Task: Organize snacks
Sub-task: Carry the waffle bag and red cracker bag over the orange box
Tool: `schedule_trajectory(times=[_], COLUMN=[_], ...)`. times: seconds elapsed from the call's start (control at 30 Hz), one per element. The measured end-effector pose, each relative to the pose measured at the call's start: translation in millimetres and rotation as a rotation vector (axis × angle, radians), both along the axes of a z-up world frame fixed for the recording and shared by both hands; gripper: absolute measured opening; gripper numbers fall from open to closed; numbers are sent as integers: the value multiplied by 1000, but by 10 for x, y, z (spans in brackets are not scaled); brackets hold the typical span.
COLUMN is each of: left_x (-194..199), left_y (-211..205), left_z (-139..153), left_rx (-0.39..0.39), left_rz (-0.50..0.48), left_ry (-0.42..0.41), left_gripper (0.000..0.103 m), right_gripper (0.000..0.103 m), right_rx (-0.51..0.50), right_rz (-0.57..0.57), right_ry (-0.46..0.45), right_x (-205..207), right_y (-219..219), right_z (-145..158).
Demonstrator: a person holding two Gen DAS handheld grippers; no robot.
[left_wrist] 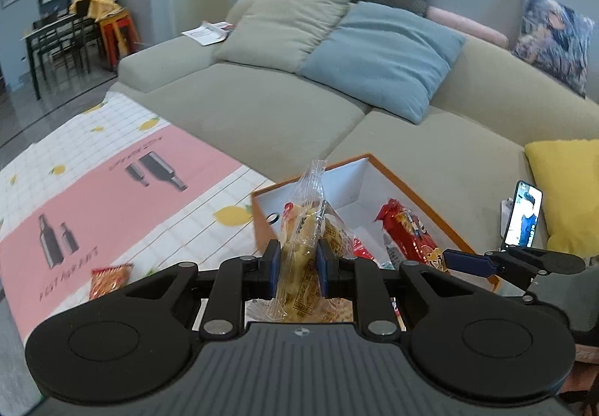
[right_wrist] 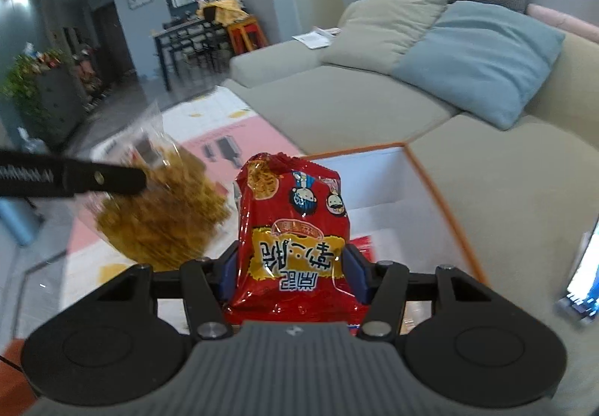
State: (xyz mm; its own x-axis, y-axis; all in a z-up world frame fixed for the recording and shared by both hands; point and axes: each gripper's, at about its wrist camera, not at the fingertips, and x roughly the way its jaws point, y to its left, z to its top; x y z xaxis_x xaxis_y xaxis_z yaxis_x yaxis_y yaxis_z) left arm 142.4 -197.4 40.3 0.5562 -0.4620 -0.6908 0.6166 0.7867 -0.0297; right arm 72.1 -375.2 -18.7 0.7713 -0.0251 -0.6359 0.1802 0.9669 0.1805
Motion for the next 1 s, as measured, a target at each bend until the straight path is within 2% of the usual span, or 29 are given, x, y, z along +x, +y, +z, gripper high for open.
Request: schedule_trajectory(times=[0.33,0.5,0.87,1.0], left_x=[296,436,758,832], left_y=[-601,-814,-1095,-1129], left_z=[-253,-409,-802,-912], left_rx=[95,164,236,269], left_rz=[-35,-44,-47,-32], left_ry=[34,10,56,56], left_gripper=[22,22,22,23], right_gripper=[55,55,55,55], right_rx=[-83,-120,-181,-171], right_rz=[17,53,87,93], right_ry=[119,175,248,275], right_x=[453,617,899,971], right_y=[-349,-399,-338,-343], right_z=[-407,-554,-747,-829])
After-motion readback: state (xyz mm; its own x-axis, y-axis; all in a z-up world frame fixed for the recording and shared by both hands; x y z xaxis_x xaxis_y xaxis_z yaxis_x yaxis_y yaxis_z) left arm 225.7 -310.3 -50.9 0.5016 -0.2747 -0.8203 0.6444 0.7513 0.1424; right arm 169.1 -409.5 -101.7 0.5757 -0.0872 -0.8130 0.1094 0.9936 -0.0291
